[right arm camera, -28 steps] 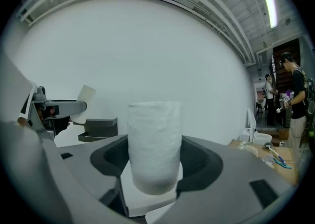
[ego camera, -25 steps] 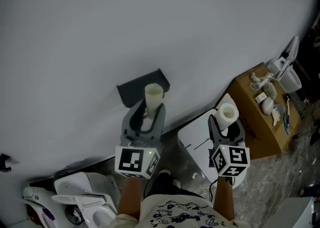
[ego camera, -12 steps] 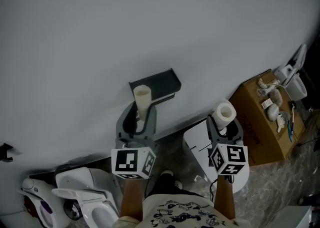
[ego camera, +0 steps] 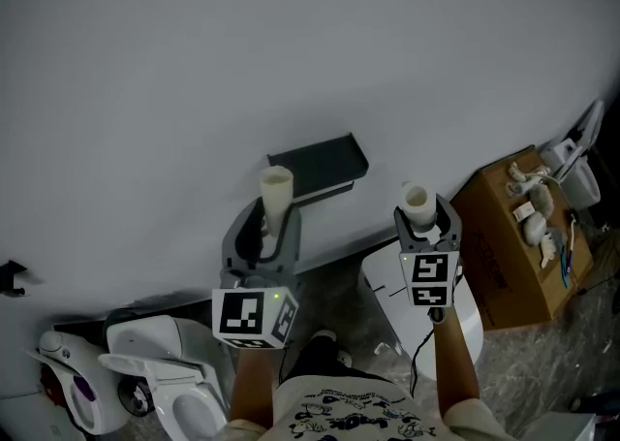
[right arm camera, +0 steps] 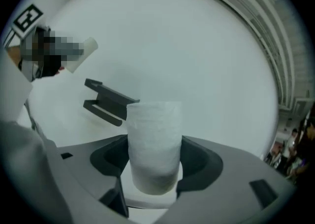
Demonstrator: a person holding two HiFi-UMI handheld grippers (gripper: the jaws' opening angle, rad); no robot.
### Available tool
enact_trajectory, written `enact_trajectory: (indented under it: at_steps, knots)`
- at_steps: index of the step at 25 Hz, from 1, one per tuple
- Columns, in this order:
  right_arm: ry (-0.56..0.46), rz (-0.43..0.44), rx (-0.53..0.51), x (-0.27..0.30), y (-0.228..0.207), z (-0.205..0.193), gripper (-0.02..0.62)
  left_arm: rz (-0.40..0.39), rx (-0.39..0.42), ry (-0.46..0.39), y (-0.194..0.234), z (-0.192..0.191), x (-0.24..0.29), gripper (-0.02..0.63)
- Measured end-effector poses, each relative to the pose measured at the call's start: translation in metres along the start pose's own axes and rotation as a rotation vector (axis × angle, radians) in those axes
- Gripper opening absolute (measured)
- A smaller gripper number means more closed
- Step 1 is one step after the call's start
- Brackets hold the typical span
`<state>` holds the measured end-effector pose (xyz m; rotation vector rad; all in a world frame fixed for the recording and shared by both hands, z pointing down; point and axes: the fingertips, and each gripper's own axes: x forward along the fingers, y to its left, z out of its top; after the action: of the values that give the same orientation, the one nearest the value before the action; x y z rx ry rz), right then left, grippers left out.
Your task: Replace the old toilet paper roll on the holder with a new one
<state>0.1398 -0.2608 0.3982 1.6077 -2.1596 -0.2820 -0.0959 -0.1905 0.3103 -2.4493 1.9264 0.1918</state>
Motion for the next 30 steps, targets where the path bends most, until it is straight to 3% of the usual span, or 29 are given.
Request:
enact_trajectory:
  at_steps: [11,17,24,30]
  knots:
    - [0.071,-0.036,-0.716,0.066,0.005,-0.012,0.305,0.040,0.020,-0.008,0.020,0.008,-0.012,0.189]
    - [0.071,-0.107,-1.125,0.087,0.013,-0.018,0.305,0.044,0.029,-0.002,0.022,0.006,-0.013,0.189]
    - [0.057,-0.080,-1.159,0.099,0.027,-0.016,0.305,0.053,0.030,0.010,0.027,0.002,-0.016,0.189]
    - [0.024,-0.058,-1.174,0.101,0.063,-0.002,0.305,0.079,0.027,0.014,0.051,0.001,-0.033,0.189]
